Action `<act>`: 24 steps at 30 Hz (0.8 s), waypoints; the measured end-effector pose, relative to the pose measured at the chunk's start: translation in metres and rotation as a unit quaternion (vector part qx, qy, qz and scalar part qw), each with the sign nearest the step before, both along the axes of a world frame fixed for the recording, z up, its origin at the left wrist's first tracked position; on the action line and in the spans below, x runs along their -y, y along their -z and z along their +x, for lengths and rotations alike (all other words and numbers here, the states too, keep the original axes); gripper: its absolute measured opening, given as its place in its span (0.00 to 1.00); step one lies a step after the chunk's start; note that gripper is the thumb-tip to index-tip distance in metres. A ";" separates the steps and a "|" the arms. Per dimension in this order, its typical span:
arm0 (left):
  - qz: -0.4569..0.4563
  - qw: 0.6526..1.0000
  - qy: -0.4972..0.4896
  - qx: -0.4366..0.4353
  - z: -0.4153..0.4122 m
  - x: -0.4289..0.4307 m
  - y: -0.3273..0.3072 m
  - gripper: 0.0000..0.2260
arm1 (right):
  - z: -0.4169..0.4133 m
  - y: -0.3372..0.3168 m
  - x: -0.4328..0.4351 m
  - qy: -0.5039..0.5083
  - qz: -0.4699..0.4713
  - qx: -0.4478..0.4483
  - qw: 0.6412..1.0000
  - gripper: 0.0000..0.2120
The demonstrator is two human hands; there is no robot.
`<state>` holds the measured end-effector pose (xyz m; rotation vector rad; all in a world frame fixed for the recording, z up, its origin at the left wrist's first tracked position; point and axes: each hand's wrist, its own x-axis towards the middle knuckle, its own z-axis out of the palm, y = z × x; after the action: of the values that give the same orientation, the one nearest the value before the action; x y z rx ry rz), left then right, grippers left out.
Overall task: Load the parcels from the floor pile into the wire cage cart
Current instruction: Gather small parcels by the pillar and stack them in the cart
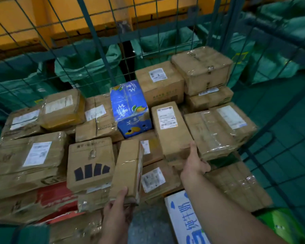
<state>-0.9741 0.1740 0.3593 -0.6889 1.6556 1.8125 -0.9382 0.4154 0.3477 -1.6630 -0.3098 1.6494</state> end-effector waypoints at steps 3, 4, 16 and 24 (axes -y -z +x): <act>0.013 0.999 0.021 0.025 0.012 -0.038 0.003 0.21 | 0.019 -0.002 -0.022 -0.025 0.047 0.029 0.998 0.46; 0.020 0.999 0.027 0.032 0.017 -0.049 0.004 0.21 | 0.023 -0.001 -0.030 -0.057 0.062 0.042 0.996 0.42; 0.030 0.996 0.045 0.066 0.045 -0.097 0.019 0.23 | 0.039 0.003 -0.033 -0.316 0.037 0.000 0.948 0.31; 0.061 0.990 0.077 0.104 0.074 -0.086 0.021 0.31 | 0.068 -0.005 0.005 -0.397 -0.069 -0.105 0.909 0.20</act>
<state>-0.9003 0.2602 0.3387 -0.6536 1.4104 1.6560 -0.8701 0.4109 0.3526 -1.5241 -0.8626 2.4713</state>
